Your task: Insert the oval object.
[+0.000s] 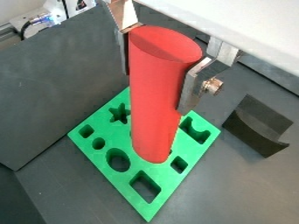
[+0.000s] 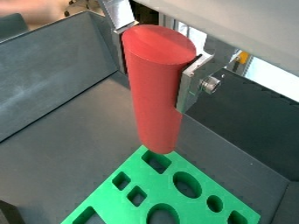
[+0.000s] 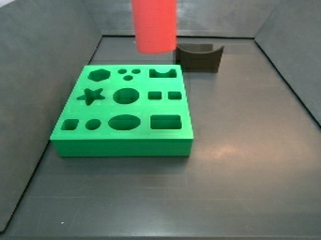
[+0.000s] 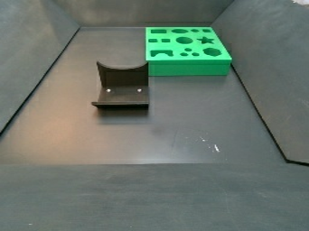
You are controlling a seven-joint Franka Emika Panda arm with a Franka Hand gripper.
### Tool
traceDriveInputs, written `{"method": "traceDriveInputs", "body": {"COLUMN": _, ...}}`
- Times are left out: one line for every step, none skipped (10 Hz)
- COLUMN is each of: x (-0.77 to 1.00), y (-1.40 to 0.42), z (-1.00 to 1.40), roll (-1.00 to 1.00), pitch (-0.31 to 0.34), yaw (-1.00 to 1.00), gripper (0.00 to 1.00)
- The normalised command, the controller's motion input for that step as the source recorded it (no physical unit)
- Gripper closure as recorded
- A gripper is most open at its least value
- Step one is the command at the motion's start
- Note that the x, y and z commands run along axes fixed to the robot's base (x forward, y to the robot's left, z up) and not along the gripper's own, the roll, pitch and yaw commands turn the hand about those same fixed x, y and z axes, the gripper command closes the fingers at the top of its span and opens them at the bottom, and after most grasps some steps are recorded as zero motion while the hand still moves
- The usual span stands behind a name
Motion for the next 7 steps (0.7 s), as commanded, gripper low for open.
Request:
{"method": "traceDriveInputs", "body": {"x": -0.21, "y": -0.07, "z": -0.67, "roll": 0.03, "pitch": -0.301, "yaw": 0.0, "gripper": 1.0}}
{"method": "traceDriveInputs", "body": {"x": -0.43, "y": -0.31, "z": -0.91, "roll": 0.04, "pitch": -0.193, "yaw": -0.15, "gripper": 1.0}}
{"method": "traceDriveInputs", "body": {"x": -0.49, "y": -0.39, "z": -0.97, "roll": 0.01, "pitch": -0.151, "yaw": -0.22, "gripper": 1.0}}
{"method": "traceDriveInputs", "body": {"x": -0.44, "y": -0.34, "z": -0.89, "roll": 0.05, "pitch": -0.191, "yaw": -0.22, "gripper": 1.0}}
{"method": "traceDriveInputs", "body": {"x": -0.3, "y": -0.25, "z": -0.61, "roll": 0.31, "pitch": -0.171, "yaw": -0.13, "gripper": 1.0}}
{"method": "traceDriveInputs", "body": {"x": -0.02, "y": -0.15, "z": -0.21, "roll": 0.5, "pitch": 0.0, "yaw": -0.07, "gripper": 1.0}}
{"method": "traceDriveInputs", "body": {"x": -0.04, "y": -0.13, "z": -0.09, "roll": 0.5, "pitch": 0.003, "yaw": -0.11, "gripper": 1.0}}
